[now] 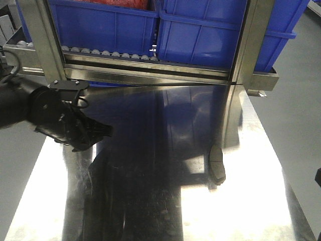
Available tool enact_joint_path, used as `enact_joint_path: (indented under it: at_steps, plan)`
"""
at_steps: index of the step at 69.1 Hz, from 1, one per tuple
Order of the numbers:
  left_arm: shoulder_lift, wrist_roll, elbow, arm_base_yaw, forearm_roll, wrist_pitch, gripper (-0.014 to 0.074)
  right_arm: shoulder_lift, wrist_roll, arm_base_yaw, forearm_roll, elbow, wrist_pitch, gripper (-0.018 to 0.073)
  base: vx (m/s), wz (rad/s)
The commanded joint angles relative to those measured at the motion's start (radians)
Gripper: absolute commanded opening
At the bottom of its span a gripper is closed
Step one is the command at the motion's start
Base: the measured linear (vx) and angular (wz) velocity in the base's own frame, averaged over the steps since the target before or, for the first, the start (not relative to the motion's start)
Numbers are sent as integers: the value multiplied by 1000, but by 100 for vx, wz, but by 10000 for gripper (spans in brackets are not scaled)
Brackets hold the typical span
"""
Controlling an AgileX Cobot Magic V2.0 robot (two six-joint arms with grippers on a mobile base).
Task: Move and align brake pads A on conveyor
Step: 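Lift the grasped pad with the left gripper and pull it back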
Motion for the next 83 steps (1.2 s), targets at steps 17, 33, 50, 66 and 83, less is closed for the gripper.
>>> enact_joint_path:
  at_steps: [17, 33, 50, 66, 83]
  plan:
    - [-312, -2, 221, -2, 43, -237, 107, 9, -2, 2, -9, -27, -72, -3, 0, 0]
    - [-552, -1, 391, -2, 68, -327, 107, 9, -2, 2, -9, -27, -72, -3, 0, 0]
    - [-820, -1, 568, -2, 68, -434, 107, 9, -2, 2, -9, -27, -72, -3, 0, 0]
    - [-1049, -1, 714, -2, 68, -468, 108, 9, -2, 2, -9, -27, -72, -3, 0, 0]
    - [-1185, -1, 743, -2, 68, -476, 108, 9, -2, 2, -9, -27, -72, -3, 0, 0]
